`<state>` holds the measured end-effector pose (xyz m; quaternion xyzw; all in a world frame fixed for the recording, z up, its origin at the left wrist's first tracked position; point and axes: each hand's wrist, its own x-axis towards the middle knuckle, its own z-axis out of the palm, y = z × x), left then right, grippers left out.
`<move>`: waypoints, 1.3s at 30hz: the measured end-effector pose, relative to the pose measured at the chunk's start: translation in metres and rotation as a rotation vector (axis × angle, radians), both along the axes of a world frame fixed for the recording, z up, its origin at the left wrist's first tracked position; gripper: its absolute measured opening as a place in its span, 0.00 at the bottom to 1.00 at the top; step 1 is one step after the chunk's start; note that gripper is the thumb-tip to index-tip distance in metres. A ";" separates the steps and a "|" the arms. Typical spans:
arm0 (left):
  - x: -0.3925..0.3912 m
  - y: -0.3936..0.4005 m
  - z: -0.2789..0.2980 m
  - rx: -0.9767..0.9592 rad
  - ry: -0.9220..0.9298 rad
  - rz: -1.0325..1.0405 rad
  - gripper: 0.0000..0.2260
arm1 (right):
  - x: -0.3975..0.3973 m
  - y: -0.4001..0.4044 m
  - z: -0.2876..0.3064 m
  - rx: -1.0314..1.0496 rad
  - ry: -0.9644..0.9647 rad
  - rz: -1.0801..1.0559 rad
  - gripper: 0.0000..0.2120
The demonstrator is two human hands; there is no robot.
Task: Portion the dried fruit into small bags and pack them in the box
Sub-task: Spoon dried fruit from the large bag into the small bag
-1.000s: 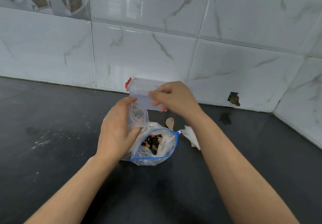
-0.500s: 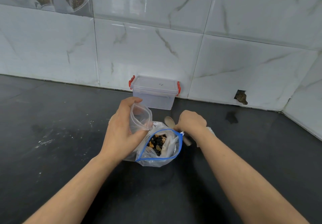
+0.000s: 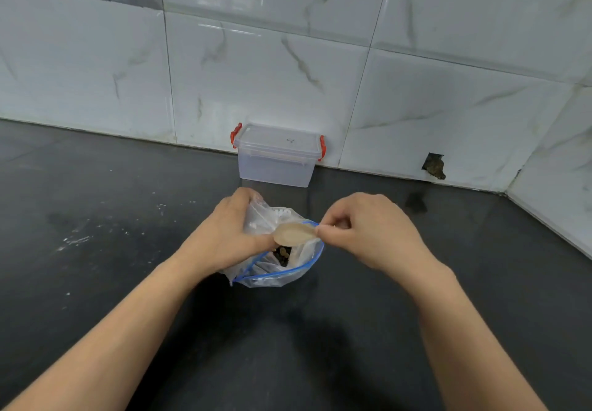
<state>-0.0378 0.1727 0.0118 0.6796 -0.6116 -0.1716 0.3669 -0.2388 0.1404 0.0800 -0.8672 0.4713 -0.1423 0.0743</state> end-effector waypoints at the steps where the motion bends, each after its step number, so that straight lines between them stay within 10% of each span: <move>1: -0.001 -0.001 -0.002 0.023 0.034 -0.007 0.33 | 0.001 0.002 -0.002 -0.023 0.048 -0.016 0.07; 10: 0.000 0.001 0.002 0.242 0.155 0.011 0.45 | 0.008 0.003 -0.025 -0.113 0.035 -0.074 0.04; 17: -0.001 -0.007 -0.011 0.145 0.211 0.132 0.23 | 0.025 0.007 -0.037 -0.298 0.223 -0.079 0.05; 25: -0.004 -0.005 -0.005 0.014 0.553 0.093 0.26 | 0.031 0.019 -0.030 -0.248 0.273 -0.132 0.09; 39: -0.011 -0.005 -0.010 0.099 0.448 -0.045 0.32 | 0.016 -0.021 -0.057 0.339 -0.276 -0.163 0.09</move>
